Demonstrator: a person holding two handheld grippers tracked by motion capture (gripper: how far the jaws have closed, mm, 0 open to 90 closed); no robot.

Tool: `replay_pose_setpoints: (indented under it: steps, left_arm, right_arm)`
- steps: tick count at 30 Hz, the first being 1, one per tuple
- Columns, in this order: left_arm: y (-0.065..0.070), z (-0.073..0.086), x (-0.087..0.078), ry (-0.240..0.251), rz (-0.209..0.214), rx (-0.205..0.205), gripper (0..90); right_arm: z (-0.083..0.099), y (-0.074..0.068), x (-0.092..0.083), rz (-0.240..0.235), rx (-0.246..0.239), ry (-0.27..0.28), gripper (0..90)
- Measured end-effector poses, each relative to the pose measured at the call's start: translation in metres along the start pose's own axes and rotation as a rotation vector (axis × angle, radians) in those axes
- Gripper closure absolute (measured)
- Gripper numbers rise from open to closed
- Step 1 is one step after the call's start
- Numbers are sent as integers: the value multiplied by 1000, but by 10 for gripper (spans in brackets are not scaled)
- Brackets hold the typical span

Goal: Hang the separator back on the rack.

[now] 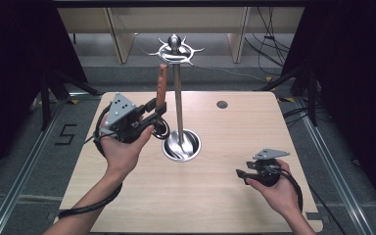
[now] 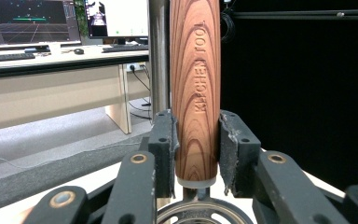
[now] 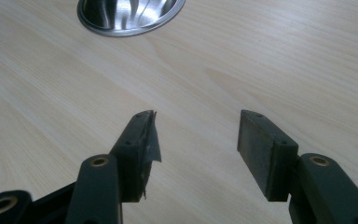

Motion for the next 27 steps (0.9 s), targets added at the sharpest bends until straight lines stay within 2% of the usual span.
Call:
replay_pose_setpoints:
  steps: [1,2,6,15,19,22,23,27]
  left_arm:
    - [0,0,1,-1,-2,-3,683]
    - [0,-1,1,-3,-5,-1,682]
    - [0,-2,5,-2,-10,-1,682]
    - [-2,-3,16,-12,-52,19,681]
    - [-3,-3,21,-7,-65,15,680]
    - [-4,-3,24,-7,-76,23,680]
    - [-4,-3,24,-8,-79,21,679]
    - [-5,-1,28,-11,-85,24,677]
  right_arm:
    - [0,0,0,-1,4,1,470]
    - [0,2,1,5,-16,11,470]
    - [0,1,1,3,-14,11,470]
    - [0,1,1,3,-16,11,470]
    - [0,1,1,6,-4,10,470]
    - [0,2,1,5,-27,7,470]
    - [0,1,1,3,-15,7,470]
    - [0,2,1,3,-18,6,470]
Point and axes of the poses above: each handheld gripper's, and its own axes: x roughly forward along the jaws, z roughly out of its underside, y roughly to its right, the point moved 10 cm from there along x, roughly forward along the jaws, and after that the axes turned 9 degrees about -x, right-handed, at the moved point
